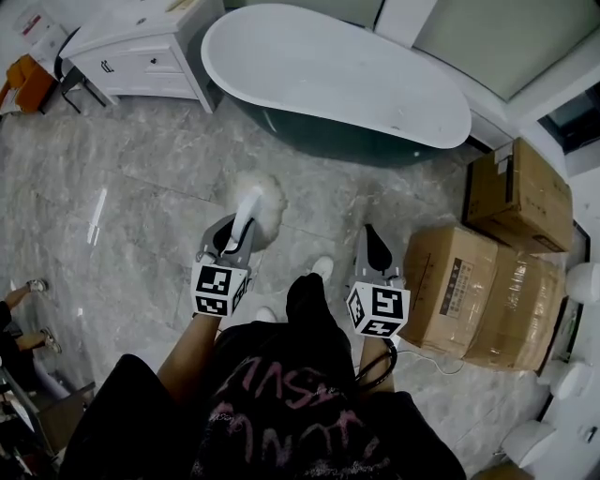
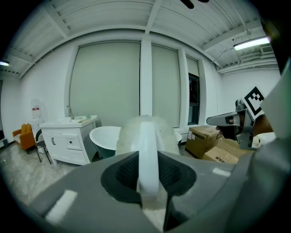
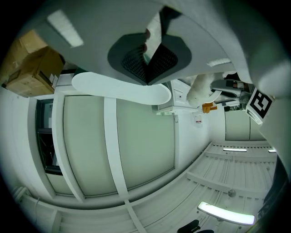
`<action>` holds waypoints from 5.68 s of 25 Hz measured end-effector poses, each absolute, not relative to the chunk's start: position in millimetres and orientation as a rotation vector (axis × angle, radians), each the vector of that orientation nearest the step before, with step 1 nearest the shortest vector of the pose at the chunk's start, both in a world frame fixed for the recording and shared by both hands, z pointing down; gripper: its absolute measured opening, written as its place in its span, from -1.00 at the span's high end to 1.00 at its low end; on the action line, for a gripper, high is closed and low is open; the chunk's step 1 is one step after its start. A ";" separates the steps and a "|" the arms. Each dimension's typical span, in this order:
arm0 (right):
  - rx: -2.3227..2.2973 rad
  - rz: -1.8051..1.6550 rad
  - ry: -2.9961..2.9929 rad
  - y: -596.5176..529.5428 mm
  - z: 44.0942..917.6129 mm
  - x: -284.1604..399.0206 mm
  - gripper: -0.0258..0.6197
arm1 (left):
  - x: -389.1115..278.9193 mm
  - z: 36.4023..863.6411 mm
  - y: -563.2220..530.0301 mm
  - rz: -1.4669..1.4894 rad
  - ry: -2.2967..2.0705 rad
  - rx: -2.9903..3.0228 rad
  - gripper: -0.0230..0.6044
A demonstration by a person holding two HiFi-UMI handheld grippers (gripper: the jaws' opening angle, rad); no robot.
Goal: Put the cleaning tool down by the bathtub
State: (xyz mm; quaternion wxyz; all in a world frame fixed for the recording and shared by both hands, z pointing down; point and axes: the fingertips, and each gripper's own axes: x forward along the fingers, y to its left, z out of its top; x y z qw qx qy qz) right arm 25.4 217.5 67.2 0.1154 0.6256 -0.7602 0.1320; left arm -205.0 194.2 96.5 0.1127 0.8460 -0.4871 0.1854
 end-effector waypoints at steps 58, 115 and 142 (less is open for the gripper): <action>1.704 0.735 -2.150 39.5 238.3 149.4 0.85 | -96.6 271.9 26.5 0.870 -1.334 2.229 0.66; 1.654 0.907 -1.976 -20.2 568.2 121.7 0.85 | -141.5 605.3 -56.2 1.026 -1.201 2.144 0.66; 1.592 0.907 -1.988 -40.1 710.9 112.2 0.85 | -152.2 747.3 -86.9 1.036 -1.237 2.174 0.66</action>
